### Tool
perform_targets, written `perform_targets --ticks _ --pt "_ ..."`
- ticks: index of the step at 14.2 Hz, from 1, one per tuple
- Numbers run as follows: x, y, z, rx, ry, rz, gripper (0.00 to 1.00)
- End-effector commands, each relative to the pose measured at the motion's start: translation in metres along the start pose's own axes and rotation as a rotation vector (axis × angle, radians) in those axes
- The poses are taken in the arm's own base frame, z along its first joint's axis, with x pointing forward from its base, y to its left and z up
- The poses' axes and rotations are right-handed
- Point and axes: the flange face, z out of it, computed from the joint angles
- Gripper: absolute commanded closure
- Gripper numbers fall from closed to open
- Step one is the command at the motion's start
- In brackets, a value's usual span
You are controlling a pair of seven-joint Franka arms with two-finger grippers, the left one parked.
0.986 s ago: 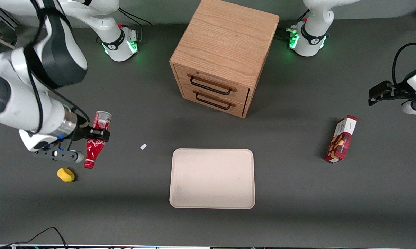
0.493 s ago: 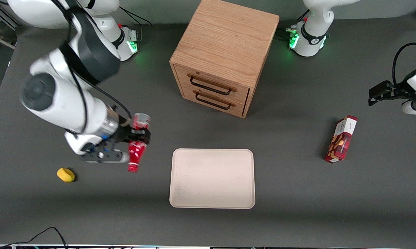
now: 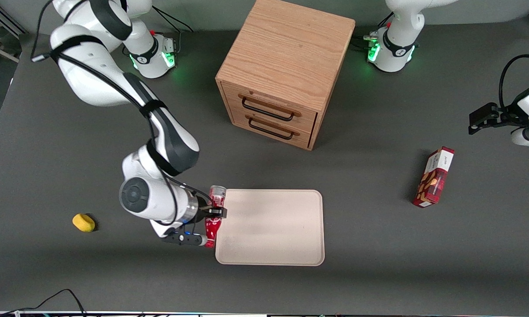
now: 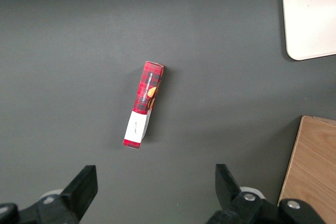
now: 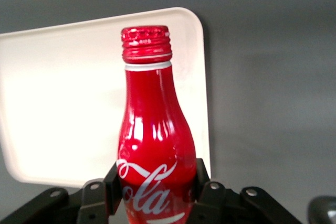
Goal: Place coke bottle on tray
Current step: 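Carry the upright bottle over the cream tray's edge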
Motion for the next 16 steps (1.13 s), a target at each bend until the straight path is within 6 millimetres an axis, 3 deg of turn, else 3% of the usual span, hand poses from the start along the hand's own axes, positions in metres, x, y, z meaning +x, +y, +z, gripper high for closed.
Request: perform_targets --ticks 1,8,9,16 --pt "0.007 -0.008 0.009 -0.014 0.048 -0.016 1.00" --pt "0.008 -0.003 0.069 -0.020 0.096 -0.034 1.00" --pt "0.005 -0.009 0.071 -0.017 0.100 -0.033 1.00" --pt "0.000 -0.007 0.096 -0.046 0.097 -0.037 0.97"
